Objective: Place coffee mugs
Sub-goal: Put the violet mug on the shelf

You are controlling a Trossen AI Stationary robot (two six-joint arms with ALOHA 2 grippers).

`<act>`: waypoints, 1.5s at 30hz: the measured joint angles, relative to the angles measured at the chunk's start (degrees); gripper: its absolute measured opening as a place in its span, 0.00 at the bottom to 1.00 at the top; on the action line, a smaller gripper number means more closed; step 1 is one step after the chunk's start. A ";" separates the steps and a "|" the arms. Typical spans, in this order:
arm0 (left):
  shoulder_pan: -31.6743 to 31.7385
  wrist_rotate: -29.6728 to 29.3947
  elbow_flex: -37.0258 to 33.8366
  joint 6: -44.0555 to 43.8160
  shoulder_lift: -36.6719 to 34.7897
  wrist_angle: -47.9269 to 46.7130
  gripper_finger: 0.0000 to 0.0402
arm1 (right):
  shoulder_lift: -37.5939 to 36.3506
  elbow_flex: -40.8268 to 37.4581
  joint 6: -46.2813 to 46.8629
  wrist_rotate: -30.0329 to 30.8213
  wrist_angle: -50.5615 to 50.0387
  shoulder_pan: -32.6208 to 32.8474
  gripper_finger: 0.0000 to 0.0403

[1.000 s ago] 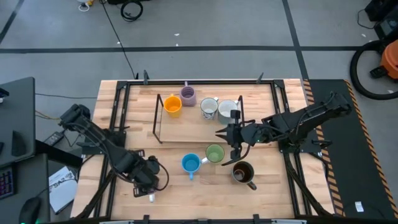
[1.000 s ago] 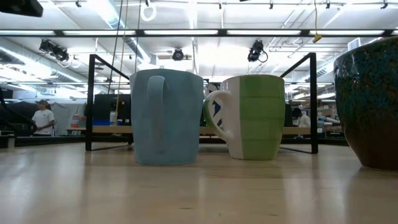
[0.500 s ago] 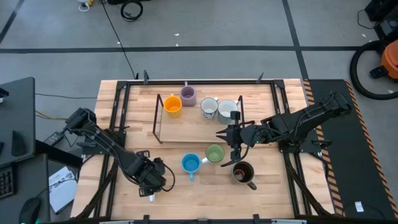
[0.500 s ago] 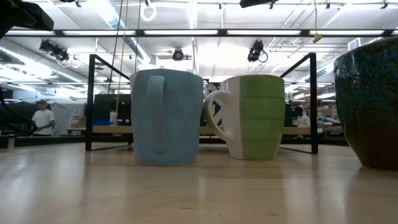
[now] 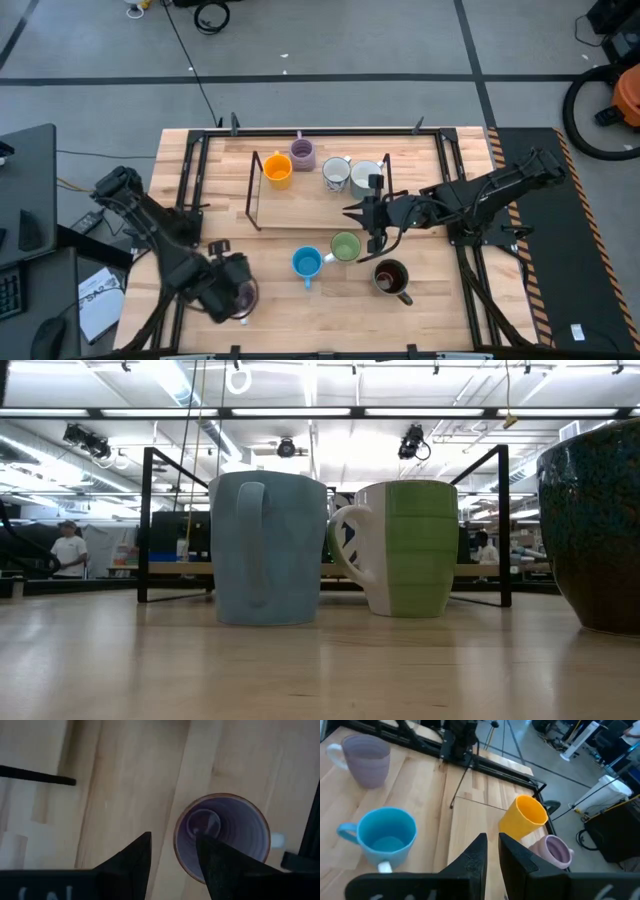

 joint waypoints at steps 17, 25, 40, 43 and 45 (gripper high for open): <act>-20.55 -16.81 -10.91 -22.68 -6.57 0.24 0.40 | 0.02 0.00 -2.83 0.18 8.23 -3.27 0.13; -26.75 -21.79 -11.16 -31.45 -6.61 -0.21 0.40 | -0.05 0.02 4.36 -0.97 9.41 -3.22 0.13; -27.73 -19.19 -11.14 -40.33 -2.97 4.46 0.40 | 0.11 0.02 11.54 -10.09 7.43 -2.22 0.13; -27.73 -18.25 -11.14 -40.00 -1.43 5.05 0.40 | 0.11 0.02 11.86 -10.10 7.45 -1.69 0.13; -28.06 -17.94 -11.14 -40.28 -0.80 5.05 0.40 | 0.11 0.02 11.61 -10.02 7.45 -1.40 0.13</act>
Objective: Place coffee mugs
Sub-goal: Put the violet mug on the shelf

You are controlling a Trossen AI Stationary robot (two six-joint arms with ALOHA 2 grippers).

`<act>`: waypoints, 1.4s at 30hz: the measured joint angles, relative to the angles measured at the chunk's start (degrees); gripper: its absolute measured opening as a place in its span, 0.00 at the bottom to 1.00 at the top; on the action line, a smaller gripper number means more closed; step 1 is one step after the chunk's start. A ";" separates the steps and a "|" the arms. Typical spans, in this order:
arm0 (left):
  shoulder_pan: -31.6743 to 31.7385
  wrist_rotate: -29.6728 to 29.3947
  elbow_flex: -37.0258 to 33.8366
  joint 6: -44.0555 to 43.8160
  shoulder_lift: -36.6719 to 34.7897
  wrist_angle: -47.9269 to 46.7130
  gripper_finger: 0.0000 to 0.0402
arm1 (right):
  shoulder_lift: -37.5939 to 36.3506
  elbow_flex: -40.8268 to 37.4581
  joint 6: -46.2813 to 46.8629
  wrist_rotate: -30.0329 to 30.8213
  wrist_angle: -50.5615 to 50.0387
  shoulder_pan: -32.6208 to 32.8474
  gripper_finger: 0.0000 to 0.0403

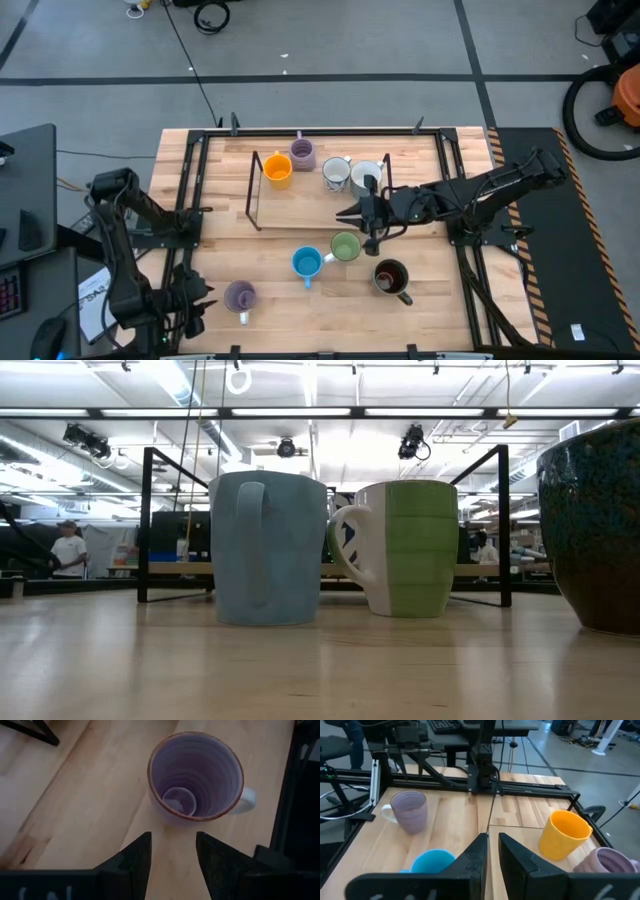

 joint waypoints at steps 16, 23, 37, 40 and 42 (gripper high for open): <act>-4.08 -6.35 0.02 -6.26 5.16 0.39 0.40 | 0.02 0.00 -1.21 0.35 0.39 0.21 0.13; -4.05 -3.88 0.02 -7.54 7.24 0.50 0.40 | 0.02 0.00 -1.21 0.56 0.77 0.20 0.13; -4.06 -11.28 0.02 -7.30 7.24 -0.15 0.40 | 0.04 -1.30 -2.00 0.60 2.49 0.08 0.13; -3.91 -13.74 0.02 -5.75 7.24 -0.90 0.40 | 0.07 -2.78 -1.77 0.60 3.95 0.08 0.13; -3.93 -14.99 0.03 -5.64 7.24 -1.35 0.40 | 0.07 -3.98 -1.09 0.60 4.98 0.08 0.13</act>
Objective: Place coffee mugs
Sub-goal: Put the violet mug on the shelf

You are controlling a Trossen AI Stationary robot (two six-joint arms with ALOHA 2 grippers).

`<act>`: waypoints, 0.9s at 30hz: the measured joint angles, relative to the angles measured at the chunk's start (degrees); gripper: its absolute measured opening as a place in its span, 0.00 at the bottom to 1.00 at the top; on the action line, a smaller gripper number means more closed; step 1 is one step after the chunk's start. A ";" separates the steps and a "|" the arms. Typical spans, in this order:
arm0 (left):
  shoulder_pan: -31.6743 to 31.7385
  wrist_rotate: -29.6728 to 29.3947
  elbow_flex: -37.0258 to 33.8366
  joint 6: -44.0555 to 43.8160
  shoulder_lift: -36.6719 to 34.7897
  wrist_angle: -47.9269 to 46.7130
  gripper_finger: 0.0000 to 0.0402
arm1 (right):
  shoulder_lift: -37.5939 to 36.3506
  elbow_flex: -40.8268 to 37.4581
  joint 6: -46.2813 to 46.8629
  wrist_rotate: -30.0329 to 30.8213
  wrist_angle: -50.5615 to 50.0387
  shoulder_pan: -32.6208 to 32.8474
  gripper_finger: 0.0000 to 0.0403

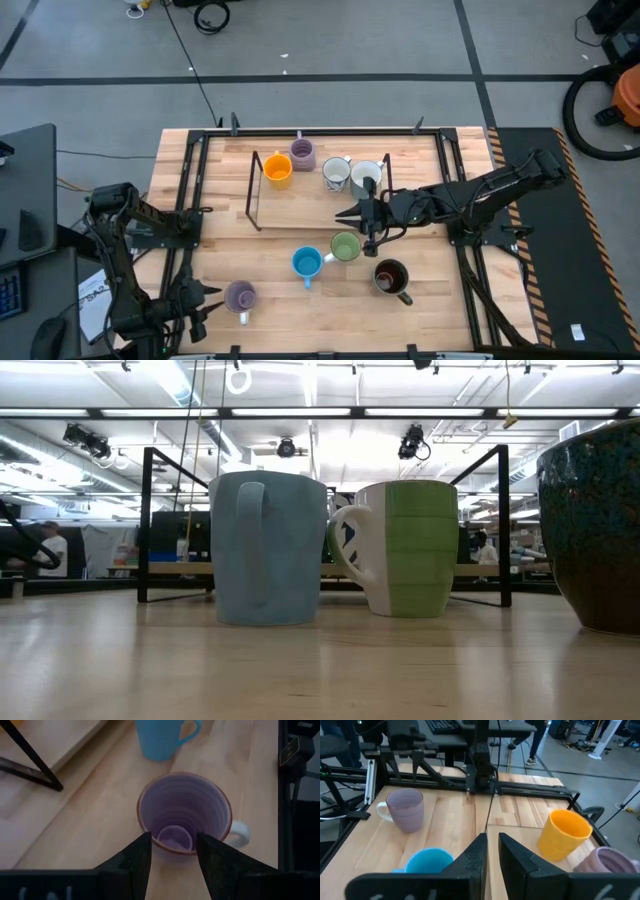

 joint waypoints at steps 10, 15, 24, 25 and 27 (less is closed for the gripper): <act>0.00 -0.59 0.00 -0.29 0.00 -0.07 0.40 | 0.02 -0.64 1.35 0.00 0.07 0.28 0.13; 0.00 -3.20 0.00 0.10 0.00 -0.07 0.40 | 0.02 -0.64 1.37 -0.02 0.07 0.32 0.13; 0.00 -7.52 0.00 2.71 0.00 -0.07 0.40 | 0.00 -0.64 1.42 -0.03 0.06 1.16 0.13; 0.00 -7.52 0.00 2.69 0.00 -0.07 0.40 | 0.00 -0.64 1.41 -0.03 0.06 1.25 0.13; 0.00 -7.52 0.00 2.65 0.00 -0.07 0.40 | 0.00 -0.64 1.41 -0.03 0.05 1.40 0.13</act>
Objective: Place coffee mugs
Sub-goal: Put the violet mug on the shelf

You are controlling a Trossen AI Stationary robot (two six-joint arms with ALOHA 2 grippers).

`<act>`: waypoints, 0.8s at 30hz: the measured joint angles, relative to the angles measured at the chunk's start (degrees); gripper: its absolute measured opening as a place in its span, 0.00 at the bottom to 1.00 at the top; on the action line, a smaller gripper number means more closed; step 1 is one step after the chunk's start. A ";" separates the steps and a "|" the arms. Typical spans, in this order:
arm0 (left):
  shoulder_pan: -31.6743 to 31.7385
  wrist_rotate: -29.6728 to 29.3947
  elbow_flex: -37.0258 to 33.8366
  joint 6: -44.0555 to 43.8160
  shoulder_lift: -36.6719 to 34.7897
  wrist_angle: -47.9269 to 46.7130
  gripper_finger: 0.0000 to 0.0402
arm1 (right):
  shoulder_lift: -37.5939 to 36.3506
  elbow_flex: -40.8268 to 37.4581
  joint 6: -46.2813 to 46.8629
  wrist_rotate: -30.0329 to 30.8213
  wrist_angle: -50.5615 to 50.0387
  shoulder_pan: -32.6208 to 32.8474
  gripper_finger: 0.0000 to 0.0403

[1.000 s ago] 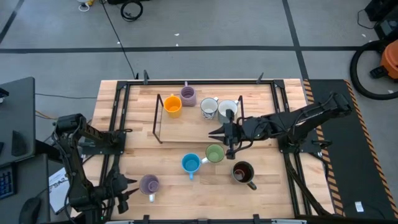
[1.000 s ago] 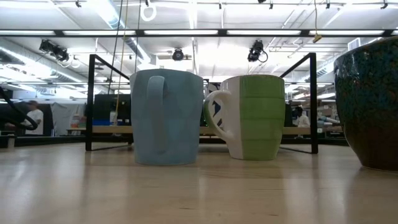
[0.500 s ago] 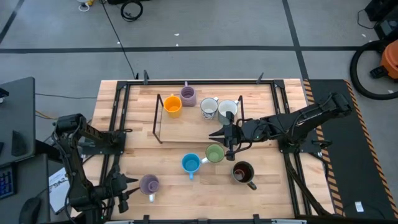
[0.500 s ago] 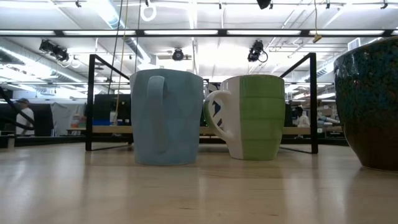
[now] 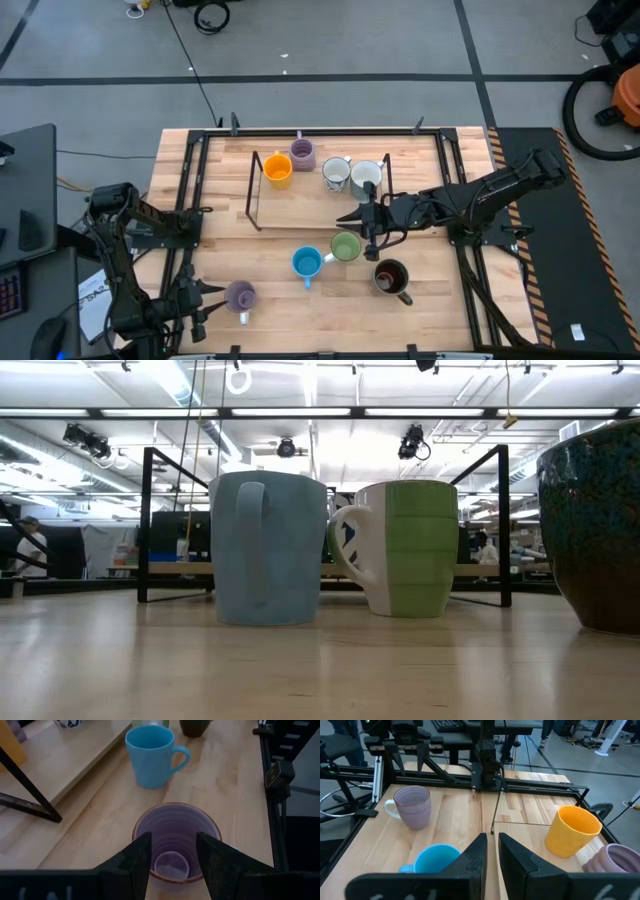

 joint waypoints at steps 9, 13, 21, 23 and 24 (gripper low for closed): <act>1.04 3.36 0.00 -3.24 -0.53 -0.53 0.40 | 0.00 0.00 0.43 0.00 0.04 0.11 0.13; 1.90 6.00 0.00 -3.43 -2.01 -1.46 0.40 | -0.01 0.00 0.42 0.00 0.53 0.11 0.13; 2.99 8.67 0.02 -6.07 -6.71 -2.34 0.40 | -0.02 -0.02 0.50 0.00 0.48 0.11 0.13; 4.01 10.72 0.02 -6.63 -7.65 -2.49 0.40 | -0.02 -0.02 0.48 0.00 0.46 0.11 0.13; 4.58 12.06 0.02 -7.01 -8.08 -2.62 0.40 | -0.02 -0.02 0.48 0.00 0.48 0.11 0.13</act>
